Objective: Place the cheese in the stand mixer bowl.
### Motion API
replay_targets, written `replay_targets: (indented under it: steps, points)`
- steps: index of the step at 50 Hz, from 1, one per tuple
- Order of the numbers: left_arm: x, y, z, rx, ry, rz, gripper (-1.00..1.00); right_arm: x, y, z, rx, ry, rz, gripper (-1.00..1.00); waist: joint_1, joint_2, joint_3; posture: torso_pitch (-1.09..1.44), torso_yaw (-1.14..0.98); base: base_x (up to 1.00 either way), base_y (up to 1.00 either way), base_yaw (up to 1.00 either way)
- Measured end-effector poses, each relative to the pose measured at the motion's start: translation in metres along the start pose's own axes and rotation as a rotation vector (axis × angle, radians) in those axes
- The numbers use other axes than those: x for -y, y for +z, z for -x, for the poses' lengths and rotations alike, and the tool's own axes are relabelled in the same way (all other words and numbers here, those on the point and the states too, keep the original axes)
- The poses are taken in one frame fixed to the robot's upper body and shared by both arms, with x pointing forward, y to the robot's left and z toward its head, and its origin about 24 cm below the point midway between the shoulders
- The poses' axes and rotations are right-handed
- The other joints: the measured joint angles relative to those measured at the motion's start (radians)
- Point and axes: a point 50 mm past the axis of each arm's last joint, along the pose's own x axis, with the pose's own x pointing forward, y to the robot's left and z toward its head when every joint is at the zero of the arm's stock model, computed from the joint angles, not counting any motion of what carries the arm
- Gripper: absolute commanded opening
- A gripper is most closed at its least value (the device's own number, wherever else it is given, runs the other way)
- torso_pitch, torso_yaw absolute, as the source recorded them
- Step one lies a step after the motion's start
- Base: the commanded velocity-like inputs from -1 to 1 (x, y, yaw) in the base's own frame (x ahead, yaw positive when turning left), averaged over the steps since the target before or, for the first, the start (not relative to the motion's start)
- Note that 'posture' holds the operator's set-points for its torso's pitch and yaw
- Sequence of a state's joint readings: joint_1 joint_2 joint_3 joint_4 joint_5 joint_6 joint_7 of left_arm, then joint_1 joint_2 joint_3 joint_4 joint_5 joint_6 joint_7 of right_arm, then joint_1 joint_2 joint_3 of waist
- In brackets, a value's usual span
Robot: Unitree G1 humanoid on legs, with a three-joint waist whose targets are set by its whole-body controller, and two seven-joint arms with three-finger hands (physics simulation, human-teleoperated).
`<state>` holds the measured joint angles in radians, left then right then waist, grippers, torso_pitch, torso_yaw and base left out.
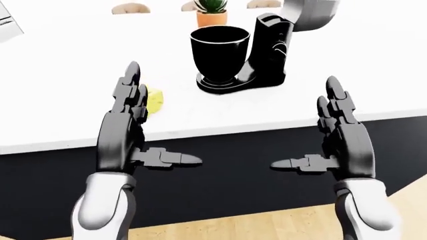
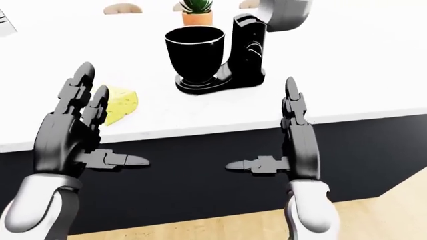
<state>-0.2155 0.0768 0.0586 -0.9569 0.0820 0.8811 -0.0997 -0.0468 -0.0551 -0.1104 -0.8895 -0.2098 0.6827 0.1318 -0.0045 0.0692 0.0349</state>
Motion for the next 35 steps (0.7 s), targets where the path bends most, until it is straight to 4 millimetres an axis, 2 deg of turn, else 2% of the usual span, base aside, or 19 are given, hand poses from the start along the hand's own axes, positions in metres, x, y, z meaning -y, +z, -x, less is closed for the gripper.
replay_targets:
  steps: [1, 3, 6, 9, 13, 14, 17, 19, 23, 25, 27, 30, 35]
  points:
    - [-0.0017, -0.0014, 0.0002, -0.007, 0.008, -0.006, 1.00, -0.0022, -0.0010, -0.0001, -0.005, 0.008, -0.009, 1.00, 0.008, -0.014, 0.006, 0.00, 0.00, 0.14, 0.00, 0.00]
    - [-0.0043, -0.0064, 0.0001, -0.038, 0.024, -0.007, 1.00, -0.0054, -0.0050, -0.0002, -0.028, 0.029, -0.015, 1.00, 0.016, -0.015, 0.009, 0.00, 0.00, 0.13, 0.00, 0.00]
    - [-0.0051, -0.0066, 0.0006, -0.043, 0.033, -0.010, 1.00, -0.0045, -0.0060, 0.0000, -0.035, 0.031, -0.016, 1.00, 0.017, -0.027, -0.002, 0.00, 0.00, 0.13, 0.00, 0.00]
    - [-0.0040, -0.0021, 0.0020, -0.015, 0.025, -0.009, 1.00, -0.0018, -0.0017, 0.0006, -0.009, 0.015, -0.010, 1.00, 0.018, -0.062, -0.001, 0.00, 0.00, 0.14, 0.00, 0.00]
    - [-0.0032, -0.0009, 0.0021, -0.002, 0.023, -0.007, 1.00, -0.0010, 0.0008, 0.0007, 0.011, 0.013, -0.006, 1.00, 0.019, -0.124, -0.008, 0.00, 0.00, 0.14, 0.00, 0.00]
    - [-0.0009, -0.0028, 0.0018, -0.012, 0.012, 0.000, 1.00, 0.0004, -0.0008, 0.0007, 0.003, 0.006, 0.000, 1.00, 0.011, -0.111, -0.001, 0.00, 0.00, 0.13, 0.00, 0.00]
    - [0.0026, -0.0076, 0.0016, -0.042, -0.015, 0.009, 1.00, 0.0021, -0.0082, 0.0008, -0.042, -0.008, 0.002, 1.00, 0.003, -0.109, 0.004, 0.00, 0.00, 0.14, 0.00, 0.00]
    - [0.0013, -0.0066, 0.0018, -0.037, -0.009, 0.007, 1.00, 0.0015, -0.0072, 0.0005, -0.039, -0.006, 0.002, 1.00, 0.005, -0.095, 0.003, 0.00, 0.00, 0.13, 0.00, 0.00]
    - [-0.0002, -0.0014, 0.0028, -0.005, 0.003, 0.000, 1.00, 0.0007, -0.0012, 0.0010, -0.004, -0.002, 0.001, 1.00, 0.002, -0.045, 0.010, 0.00, 0.00, 0.14, 0.00, 0.00]
    - [-0.0004, -0.0002, 0.0028, 0.003, 0.004, -0.001, 1.00, 0.0005, 0.0001, 0.0008, 0.004, -0.002, 0.001, 1.00, -0.001, -0.005, 0.002, 0.00, 0.00, 0.14, 0.00, 0.00]
    - [-0.0032, -0.0024, 0.0024, -0.011, 0.017, -0.008, 1.00, -0.0031, -0.0019, 0.0007, -0.007, 0.014, -0.012, 1.00, 0.015, -0.017, 0.005, 0.00, 0.00, 0.13, 0.00, 0.00]
    - [-0.0057, -0.0070, 0.0025, -0.044, 0.037, -0.009, 1.00, -0.0058, -0.0060, 0.0002, -0.033, 0.035, -0.017, 1.00, 0.021, -0.019, 0.001, 0.00, 0.00, 0.14, 0.00, 0.00]
    - [-0.0031, 0.0002, 0.0016, -0.010, 0.023, -0.007, 1.00, -0.0022, 0.0008, 0.0008, 0.003, 0.014, -0.009, 1.00, 0.022, -0.074, 0.002, 0.00, 0.00, 0.14, 0.00, 0.00]
